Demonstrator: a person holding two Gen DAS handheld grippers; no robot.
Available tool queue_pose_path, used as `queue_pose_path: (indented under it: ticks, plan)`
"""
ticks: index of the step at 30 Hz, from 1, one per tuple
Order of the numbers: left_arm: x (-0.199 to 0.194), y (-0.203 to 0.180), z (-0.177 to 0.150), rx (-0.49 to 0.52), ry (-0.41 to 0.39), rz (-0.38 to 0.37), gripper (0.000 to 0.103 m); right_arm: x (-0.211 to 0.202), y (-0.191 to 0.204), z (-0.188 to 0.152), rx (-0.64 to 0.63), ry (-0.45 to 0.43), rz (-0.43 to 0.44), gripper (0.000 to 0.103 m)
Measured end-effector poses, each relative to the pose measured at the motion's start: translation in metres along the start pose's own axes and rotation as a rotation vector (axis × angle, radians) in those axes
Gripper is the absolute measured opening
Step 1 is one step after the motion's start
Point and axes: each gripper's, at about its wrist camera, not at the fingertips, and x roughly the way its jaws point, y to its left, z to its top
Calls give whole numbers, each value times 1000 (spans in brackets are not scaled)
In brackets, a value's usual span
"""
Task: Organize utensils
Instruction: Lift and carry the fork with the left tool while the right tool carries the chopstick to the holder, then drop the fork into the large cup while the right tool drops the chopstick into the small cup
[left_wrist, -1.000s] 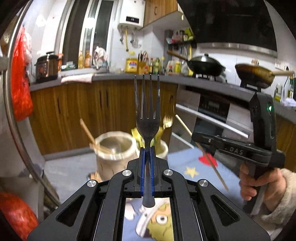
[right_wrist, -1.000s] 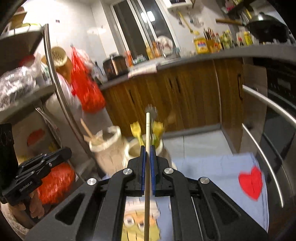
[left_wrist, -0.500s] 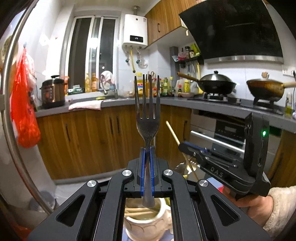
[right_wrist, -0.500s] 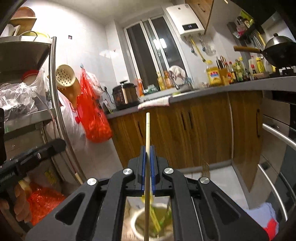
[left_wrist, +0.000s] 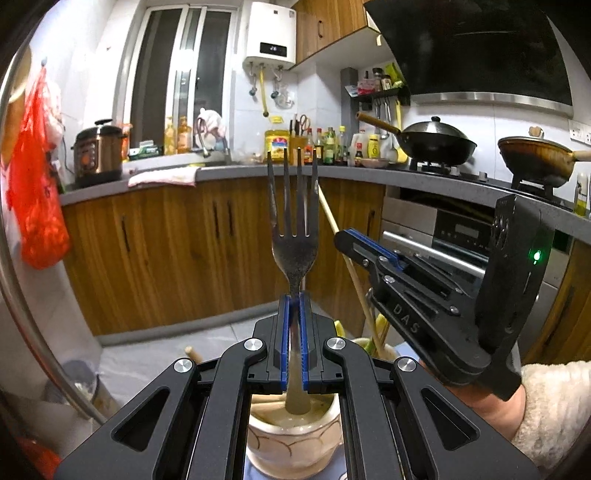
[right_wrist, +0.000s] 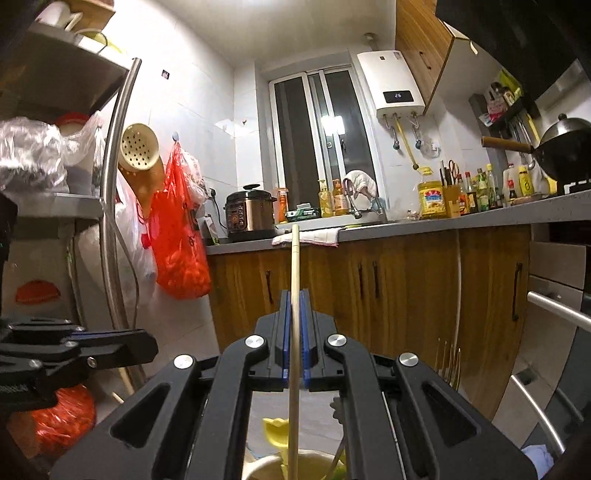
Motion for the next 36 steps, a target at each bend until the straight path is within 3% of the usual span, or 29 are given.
queue_pose_path:
  ticks: [12, 25, 34, 36]
  plan:
    - [3, 6, -21, -22, 66, -29, 6, -12, -1, -17, -47, 75, 35, 5]
    - [9, 11, -45, -45, 129, -50, 6, -36, -19, -31, 74, 233, 107, 4]
    - [11, 8, -45, -30, 135, -35, 6, -31, -29, -43, 135, 329, 97, 0]
    - [12, 6, -45, -26, 129, -25, 14, -30, -30, -43, 140, 330, 92, 0]
